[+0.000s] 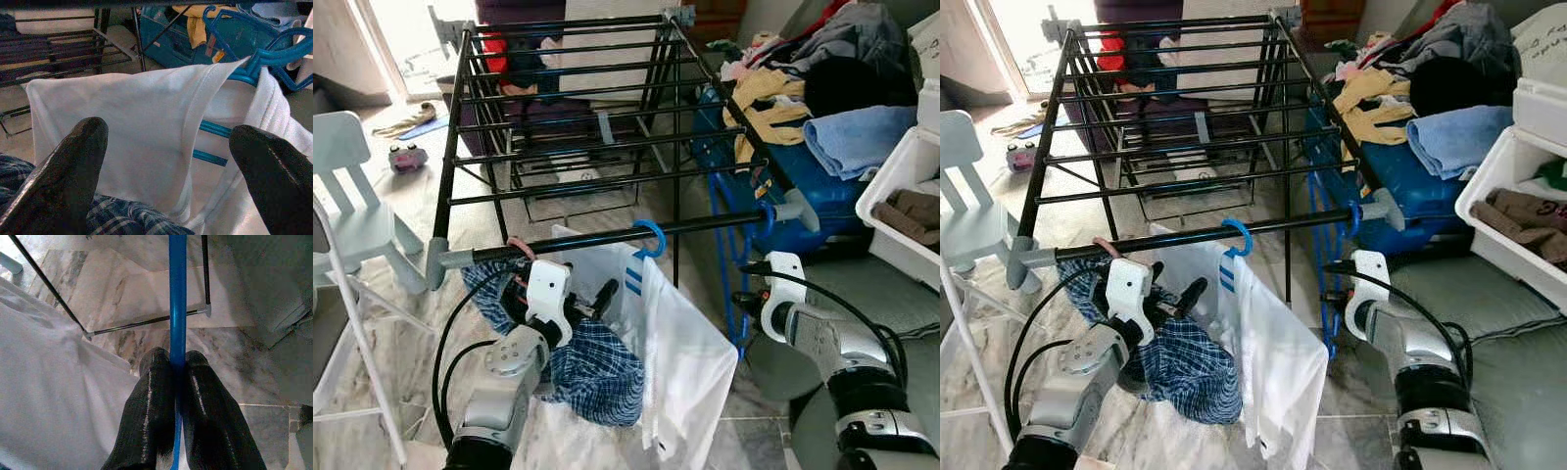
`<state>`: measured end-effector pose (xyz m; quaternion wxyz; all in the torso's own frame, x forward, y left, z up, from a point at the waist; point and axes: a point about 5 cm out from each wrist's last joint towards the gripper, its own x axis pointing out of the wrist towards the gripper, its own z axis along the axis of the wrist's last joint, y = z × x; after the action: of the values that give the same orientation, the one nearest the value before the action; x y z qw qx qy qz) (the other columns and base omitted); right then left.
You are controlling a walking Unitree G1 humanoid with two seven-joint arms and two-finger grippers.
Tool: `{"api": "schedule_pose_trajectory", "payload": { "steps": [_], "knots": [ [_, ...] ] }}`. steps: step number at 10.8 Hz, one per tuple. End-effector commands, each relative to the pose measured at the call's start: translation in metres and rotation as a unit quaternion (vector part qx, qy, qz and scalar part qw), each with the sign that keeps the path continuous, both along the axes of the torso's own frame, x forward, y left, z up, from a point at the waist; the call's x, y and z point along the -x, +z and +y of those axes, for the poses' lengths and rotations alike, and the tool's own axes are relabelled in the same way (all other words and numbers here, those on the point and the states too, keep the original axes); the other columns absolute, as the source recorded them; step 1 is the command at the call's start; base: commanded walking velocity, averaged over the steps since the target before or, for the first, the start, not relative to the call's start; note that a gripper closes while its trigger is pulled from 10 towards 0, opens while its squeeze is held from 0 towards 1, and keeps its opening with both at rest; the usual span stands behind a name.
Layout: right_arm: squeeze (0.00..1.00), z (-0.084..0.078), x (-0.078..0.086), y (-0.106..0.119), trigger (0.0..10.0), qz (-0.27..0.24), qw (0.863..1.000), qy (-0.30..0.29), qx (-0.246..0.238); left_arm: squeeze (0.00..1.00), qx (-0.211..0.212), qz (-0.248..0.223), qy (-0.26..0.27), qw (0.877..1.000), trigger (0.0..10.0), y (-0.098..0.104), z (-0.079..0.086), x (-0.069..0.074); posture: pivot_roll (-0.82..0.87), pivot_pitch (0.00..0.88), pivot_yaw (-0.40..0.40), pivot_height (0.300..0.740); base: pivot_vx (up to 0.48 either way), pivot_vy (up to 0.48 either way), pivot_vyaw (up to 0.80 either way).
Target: Hang hanger
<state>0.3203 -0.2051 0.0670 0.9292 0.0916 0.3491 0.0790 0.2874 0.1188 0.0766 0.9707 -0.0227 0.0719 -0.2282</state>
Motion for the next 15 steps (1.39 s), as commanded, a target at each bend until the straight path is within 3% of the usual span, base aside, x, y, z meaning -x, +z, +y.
{"api": "schedule_pose_trajectory", "payload": {
  "steps": [1, 2, 3, 4, 5, 9, 11, 12, 15],
  "knots": [
    [0.0, -0.004, 0.012, -0.017, 10.0, 0.041, 0.999, -0.008, -0.01, 0.0, -0.011, 0.003, 0.001, 1.0, 10.0, -0.001, 0.001, -0.001, -0.15, 0.0, 0.0, 0.74, 0.0, 0.0, 0.0],
    [0.0, -0.005, 0.017, -0.021, 10.0, 0.046, 0.999, -0.009, -0.008, 0.0, -0.013, 0.003, 0.0, 1.0, 10.0, -0.001, 0.0, -0.001, -0.15, 0.0, 0.001, 0.74, 0.0, 0.0, 0.0],
    [0.86, -0.006, 0.019, -0.022, 10.0, 0.041, 0.999, -0.011, -0.008, 0.0, -0.013, 0.003, 0.0, 1.0, 10.0, -0.001, 0.0, -0.001, -0.15, 0.0, 0.001, 0.74, 0.0, 0.0, 0.0],
    [1.0, -0.013, 0.021, -0.018, 10.0, 0.002, 0.998, 0.01, 0.064, 0.0, -0.013, 0.003, 0.001, 1.0, 10.0, -0.001, 0.0, -0.001, -0.15, 0.0, 0.002, 0.74, 0.0, 0.0, 0.0],
    [1.0, -0.021, 0.022, -0.01, 10.0, -0.066, 0.98, 0.033, 0.185, 0.0, -0.012, 0.001, 0.001, 1.0, 10.0, -0.001, 0.0, -0.001, -0.16, 0.0, 0.0, 0.74, 0.0, 0.0, 0.0],
    [1.0, -0.013, 0.048, 0.0, 10.0, -0.163, 0.96, -0.01, 0.226, 0.0, -0.024, -0.017, 0.004, 1.0, 10.0, 0.002, 0.001, 0.0, -0.17, 0.0, 0.019, 0.74, 0.0, 0.0, 0.0],
    [1.0, -0.018, 0.063, 0.004, 10.0, -0.187, 0.948, -0.038, 0.255, 0.0, -0.03, -0.015, -0.007, 0.999, 10.0, 0.001, -0.003, -0.001, -0.17, 0.0, 0.026, 0.74, 0.0, 0.0, 0.0],
    [1.0, -0.025, 0.067, 0.005, 10.0, -0.188, 0.937, -0.055, 0.288, 0.0, -0.03, -0.016, -0.009, 0.999, 10.0, 0.001, -0.004, -0.001, -0.18, 0.0, 0.031, 0.74, 0.0, 0.0, 0.0],
    [1.0, -0.025, 0.063, 0.014, 10.0, -0.223, 0.929, -0.071, 0.286, 0.0, -0.033, -0.015, -0.015, 0.999, 10.0, 0.0, -0.005, -0.001, -0.18, 0.0, 0.033, 0.74, 0.0, 0.0, 0.0]
  ]
}}
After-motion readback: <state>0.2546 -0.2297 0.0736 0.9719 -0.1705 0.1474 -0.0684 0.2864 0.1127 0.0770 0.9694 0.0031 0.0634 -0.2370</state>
